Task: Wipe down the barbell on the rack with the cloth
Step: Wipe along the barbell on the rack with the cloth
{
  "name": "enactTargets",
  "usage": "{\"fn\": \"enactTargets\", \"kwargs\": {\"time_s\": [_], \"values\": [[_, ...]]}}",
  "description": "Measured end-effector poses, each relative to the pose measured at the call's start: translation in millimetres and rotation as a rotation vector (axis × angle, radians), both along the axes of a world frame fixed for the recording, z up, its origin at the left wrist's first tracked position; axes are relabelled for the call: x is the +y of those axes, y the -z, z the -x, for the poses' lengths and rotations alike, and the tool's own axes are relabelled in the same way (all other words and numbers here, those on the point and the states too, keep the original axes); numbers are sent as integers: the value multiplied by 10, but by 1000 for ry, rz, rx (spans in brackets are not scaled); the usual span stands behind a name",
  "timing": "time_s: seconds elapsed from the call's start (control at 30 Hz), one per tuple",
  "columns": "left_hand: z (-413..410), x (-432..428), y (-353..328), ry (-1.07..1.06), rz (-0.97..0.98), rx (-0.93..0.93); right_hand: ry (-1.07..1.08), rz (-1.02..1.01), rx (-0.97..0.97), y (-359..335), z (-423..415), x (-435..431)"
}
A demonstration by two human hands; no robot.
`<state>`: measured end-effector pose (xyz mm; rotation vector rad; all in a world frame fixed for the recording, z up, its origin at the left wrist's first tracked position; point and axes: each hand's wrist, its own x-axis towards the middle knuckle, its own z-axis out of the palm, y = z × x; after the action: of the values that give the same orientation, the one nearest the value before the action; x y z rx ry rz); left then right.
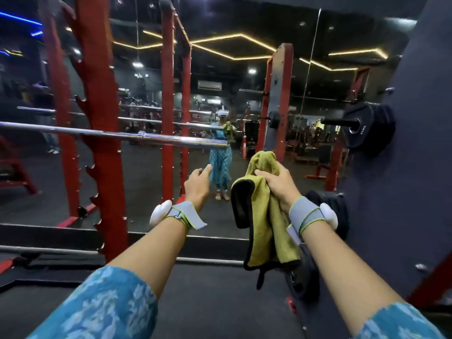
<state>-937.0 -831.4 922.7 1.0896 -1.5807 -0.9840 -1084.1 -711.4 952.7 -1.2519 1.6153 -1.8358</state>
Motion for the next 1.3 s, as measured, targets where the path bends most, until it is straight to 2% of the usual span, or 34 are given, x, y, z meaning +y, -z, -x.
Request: {"fn": "enactTargets", "kwargs": {"time_s": [0.33, 0.4, 0.5, 0.6, 0.67, 0.8, 0.9, 1.13, 1.3], "values": [[450, -1415, 136, -77, 15, 68, -22, -49, 66, 218, 590, -1626], [638, -1808, 111, -90, 6, 99, -34, -65, 73, 306, 871, -2212], [754, -2213, -62, -99, 29, 97, -49, -96, 91, 154, 925, -2609], [844, -2634, -223, -134, 138, 87, 1, -137, 233, -49, 932, -2973], [835, -2786, -280, -153, 220, 64, 111, -119, 367, -117, 947, -3112], [792, -3288, -332, -155, 471, -51, 258, -43, 644, -163, 837, -3567], [765, -3550, -377, -169, 620, -238, 356, -62, 834, -213, 816, -3763], [671, -4291, -424, -264, 871, -444, 670, -240, 985, -122, 782, -4360], [564, -4723, -308, -267, 867, -638, 765, -330, 1078, -126, 498, -4643]]}}
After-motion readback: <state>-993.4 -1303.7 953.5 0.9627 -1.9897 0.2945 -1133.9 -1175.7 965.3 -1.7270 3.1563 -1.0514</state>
